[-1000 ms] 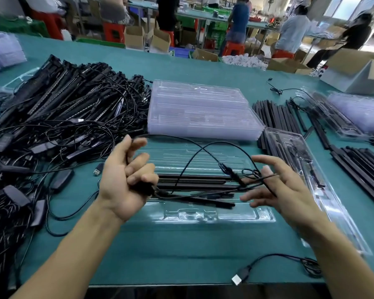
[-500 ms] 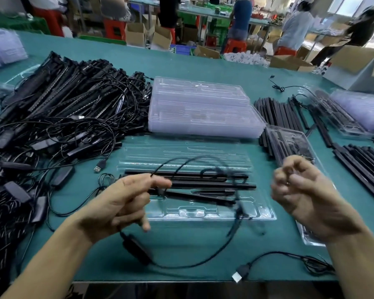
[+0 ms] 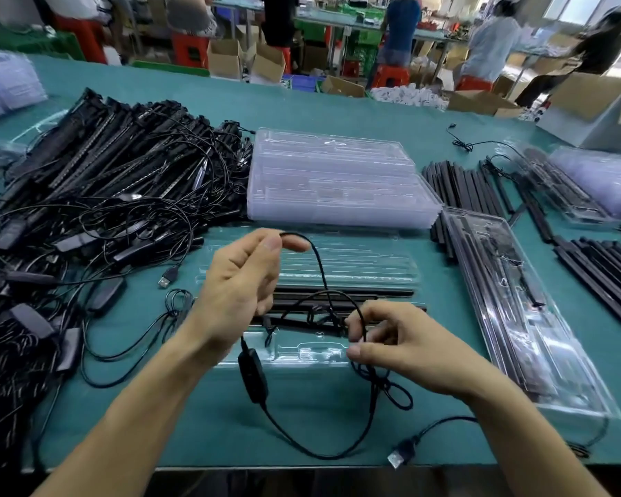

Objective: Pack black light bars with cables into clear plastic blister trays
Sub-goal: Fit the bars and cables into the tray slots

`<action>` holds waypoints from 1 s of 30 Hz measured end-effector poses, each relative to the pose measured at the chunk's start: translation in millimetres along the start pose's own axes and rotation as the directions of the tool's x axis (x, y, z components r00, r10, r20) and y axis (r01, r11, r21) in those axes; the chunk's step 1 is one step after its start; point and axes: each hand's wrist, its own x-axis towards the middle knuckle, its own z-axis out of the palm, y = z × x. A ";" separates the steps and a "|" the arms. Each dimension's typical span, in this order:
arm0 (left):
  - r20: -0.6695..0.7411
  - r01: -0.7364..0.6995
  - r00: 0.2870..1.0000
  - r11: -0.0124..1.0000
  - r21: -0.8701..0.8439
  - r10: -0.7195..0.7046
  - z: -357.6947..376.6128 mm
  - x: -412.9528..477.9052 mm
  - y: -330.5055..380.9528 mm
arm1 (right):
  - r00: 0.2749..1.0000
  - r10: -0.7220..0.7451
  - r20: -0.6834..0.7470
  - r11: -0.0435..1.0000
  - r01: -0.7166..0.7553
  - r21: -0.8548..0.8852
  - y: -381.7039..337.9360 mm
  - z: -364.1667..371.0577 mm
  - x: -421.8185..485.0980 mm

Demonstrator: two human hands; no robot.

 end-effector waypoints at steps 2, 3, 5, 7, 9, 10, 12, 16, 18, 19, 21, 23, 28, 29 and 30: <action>-0.079 -0.045 0.996 0.996 -0.082 0.038 -1.3 2.6 1.5 | 0.999 0.039 -0.026 0.999 -0.040 -0.034 4.9 -2.3 -1.8; -0.115 -0.061 0.992 0.989 -0.131 0.046 -4.0 3.4 2.2 | 0.998 0.056 -0.028 0.998 -0.057 -0.040 7.6 -5.1 -4.0; -0.180 -0.072 0.983 0.972 -0.222 0.032 -11.1 5.4 2.4 | 0.995 0.094 -0.017 0.996 -0.094 0.008 15.3 -11.7 -9.5; -0.250 -0.058 0.968 0.965 -0.256 -0.008 -17.3 7.7 0.9 | 0.987 0.161 -0.022 0.986 -0.162 -0.049 25.7 -17.7 -14.6; -0.325 -0.029 0.944 0.969 -0.244 -0.054 -19.6 10.7 -3.2 | 0.981 0.193 -0.033 0.930 -0.193 -0.313 37.7 -20.1 -15.8; -0.351 -0.004 0.932 0.969 -0.246 -0.086 -19.0 12.3 -5.7 | 0.979 0.200 -0.037 0.889 -0.197 -0.414 41.7 -17.6 -15.5; -0.372 0.033 0.917 0.959 -0.281 -0.140 -14.6 16.6 -9.6 | 0.977 0.197 -0.080 0.834 -0.210 -0.511 45.0 -9.3 -14.4; -0.315 0.064 0.926 0.907 -0.417 -0.210 -0.5 33.8 -5.3 | 0.979 0.079 -0.188 0.800 -0.175 -0.574 46.8 -1.4 -20.1; -0.285 0.083 0.931 0.893 -0.442 -0.228 9.2 45.2 0.4 | 0.978 0.024 -0.205 0.861 -0.125 -0.493 48.0 -5.1 -27.9; -0.281 0.090 0.930 0.888 -0.451 -0.237 14.4 51.2 2.8 | 0.979 0.011 -0.202 0.885 -0.103 -0.454 48.1 -6.3 -31.2; -0.288 0.111 0.917 0.870 -0.480 -0.276 22.6 62.3 3.5 | 0.984 0.027 -0.174 0.887 -0.104 -0.449 48.6 -5.2 -33.2; -0.288 0.157 0.894 0.842 -0.517 -0.343 27.4 70.8 -0.8 | 0.985 0.058 -0.162 0.877 -0.127 -0.463 49.4 0.2 -29.7; -0.360 0.309 0.847 0.914 -0.264 -0.391 22.5 73.5 -30.2 | 0.956 0.056 -0.290 0.768 -0.226 -0.599 48.6 13.7 -13.7; -0.349 0.344 0.867 0.934 -0.100 -0.357 20.0 72.1 -37.3 | 0.949 0.070 -0.306 0.756 -0.251 -0.604 46.6 14.5 -10.5; -0.316 0.364 0.893 0.927 0.092 -0.320 17.8 69.6 -42.4 | 0.943 0.085 -0.322 0.750 -0.274 -0.602 44.1 14.3 -7.2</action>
